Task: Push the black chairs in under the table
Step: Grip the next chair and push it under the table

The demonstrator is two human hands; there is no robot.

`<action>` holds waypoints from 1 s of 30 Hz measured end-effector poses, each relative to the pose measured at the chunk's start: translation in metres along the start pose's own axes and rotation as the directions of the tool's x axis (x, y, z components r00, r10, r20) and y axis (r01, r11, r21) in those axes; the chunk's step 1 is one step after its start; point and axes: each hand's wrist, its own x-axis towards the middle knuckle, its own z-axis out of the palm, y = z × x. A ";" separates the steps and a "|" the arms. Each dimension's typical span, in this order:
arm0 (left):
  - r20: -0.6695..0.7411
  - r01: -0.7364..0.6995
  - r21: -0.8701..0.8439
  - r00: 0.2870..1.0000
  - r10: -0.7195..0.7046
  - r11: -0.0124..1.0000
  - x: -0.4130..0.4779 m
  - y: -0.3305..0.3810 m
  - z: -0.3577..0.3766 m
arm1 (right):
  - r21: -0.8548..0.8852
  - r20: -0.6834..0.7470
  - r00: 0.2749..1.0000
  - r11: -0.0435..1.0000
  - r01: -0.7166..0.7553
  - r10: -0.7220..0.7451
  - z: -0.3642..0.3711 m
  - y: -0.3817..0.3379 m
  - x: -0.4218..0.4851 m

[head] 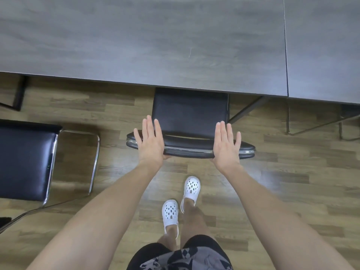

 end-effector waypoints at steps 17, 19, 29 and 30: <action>0.027 -0.017 -0.056 0.999 0.018 0.998 0.084 0.009 -0.037 | 0.089 -0.089 0.994 0.993 0.077 -0.069 -0.040 0.016 0.082; 0.028 -0.008 -0.061 1.000 0.010 0.998 0.090 0.010 -0.041 | 0.093 -0.100 0.993 0.992 0.079 -0.070 -0.044 0.017 0.089; 0.014 -0.016 -0.086 1.000 0.017 0.996 0.129 0.010 -0.060 | 0.135 -0.144 0.988 0.988 0.079 -0.059 -0.059 0.017 0.129; 0.014 -0.015 -0.084 1.000 0.017 0.996 0.132 0.010 -0.062 | 0.132 -0.144 0.988 0.988 0.075 -0.055 -0.060 0.017 0.132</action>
